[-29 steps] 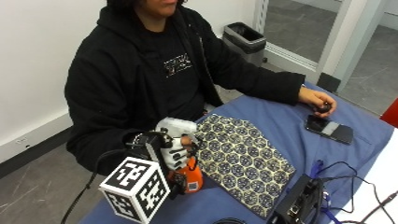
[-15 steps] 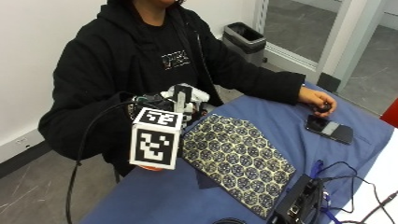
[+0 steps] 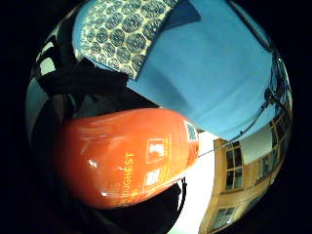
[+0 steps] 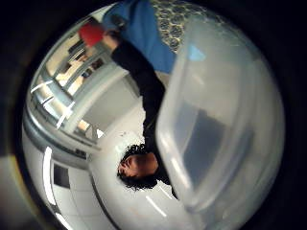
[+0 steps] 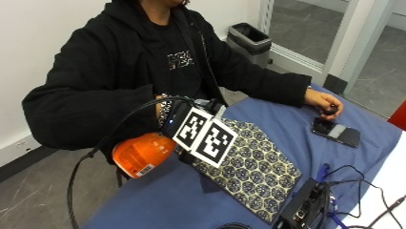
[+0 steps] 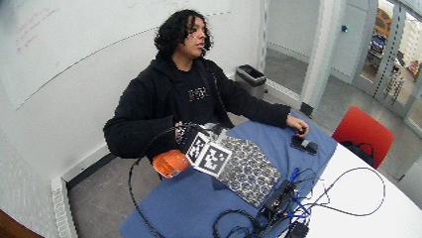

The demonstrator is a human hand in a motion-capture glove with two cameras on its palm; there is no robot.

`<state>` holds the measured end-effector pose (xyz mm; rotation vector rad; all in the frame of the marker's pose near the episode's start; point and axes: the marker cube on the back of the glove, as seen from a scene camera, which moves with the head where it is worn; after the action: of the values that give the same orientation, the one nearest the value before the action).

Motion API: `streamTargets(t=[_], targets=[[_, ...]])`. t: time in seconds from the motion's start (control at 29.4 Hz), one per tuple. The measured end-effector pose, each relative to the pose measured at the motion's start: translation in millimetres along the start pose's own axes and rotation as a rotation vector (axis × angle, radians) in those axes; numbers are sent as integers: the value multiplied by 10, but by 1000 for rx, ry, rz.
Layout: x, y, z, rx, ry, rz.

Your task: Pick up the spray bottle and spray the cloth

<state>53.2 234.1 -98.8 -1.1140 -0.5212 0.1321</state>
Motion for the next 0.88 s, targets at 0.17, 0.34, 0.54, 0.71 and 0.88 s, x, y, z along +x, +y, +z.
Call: streamTargets(t=[0.17, 0.34, 0.54, 0.71, 0.88], targets=[[99, -260, 122, -119, 70, 135], [155, -575, 208, -194, 79, 210], [276, -796, 321, -268, 93, 278], [213, -980, 280, -273, 73, 293], [256, -833, 359, -295, 109, 294]])
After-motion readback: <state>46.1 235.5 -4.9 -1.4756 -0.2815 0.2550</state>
